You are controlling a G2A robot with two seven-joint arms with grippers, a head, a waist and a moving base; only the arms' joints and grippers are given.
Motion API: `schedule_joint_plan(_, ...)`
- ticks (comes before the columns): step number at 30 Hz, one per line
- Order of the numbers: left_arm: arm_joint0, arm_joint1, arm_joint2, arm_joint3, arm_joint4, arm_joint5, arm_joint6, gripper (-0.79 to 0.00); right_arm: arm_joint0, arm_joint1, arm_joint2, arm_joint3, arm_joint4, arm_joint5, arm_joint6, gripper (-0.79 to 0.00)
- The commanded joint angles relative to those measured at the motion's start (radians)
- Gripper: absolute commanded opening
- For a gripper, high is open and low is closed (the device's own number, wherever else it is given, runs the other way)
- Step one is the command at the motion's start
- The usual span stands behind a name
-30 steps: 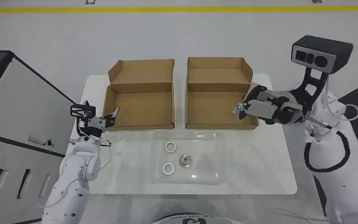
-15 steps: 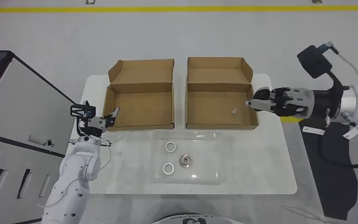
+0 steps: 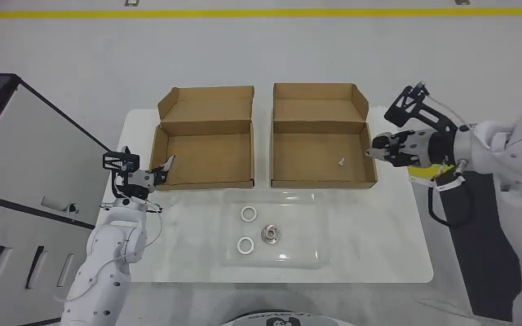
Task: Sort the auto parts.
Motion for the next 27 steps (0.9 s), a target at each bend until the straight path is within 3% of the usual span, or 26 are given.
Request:
schedule_joint_plan(1, 0.0, 0.0, 0.0, 0.0, 0.0, 0.0, 0.0, 0.0, 0.041, 0.01, -0.053, 0.027, -0.041, -0.01, -0.009, -0.785)
schedule_joint_plan(14, 0.0, 0.0, 0.0, 0.0, 0.0, 0.0, 0.0, 0.0, 0.324, 0.057, -0.479, 0.212, -0.145, -0.094, -0.093, -0.785)
schedule_joint_plan(27, 0.0, 0.0, 0.0, 0.0, 0.0, 0.0, 0.0, 0.0, 0.51, 0.037, -0.777, 0.332, -0.229, -0.173, -0.173, -0.785)
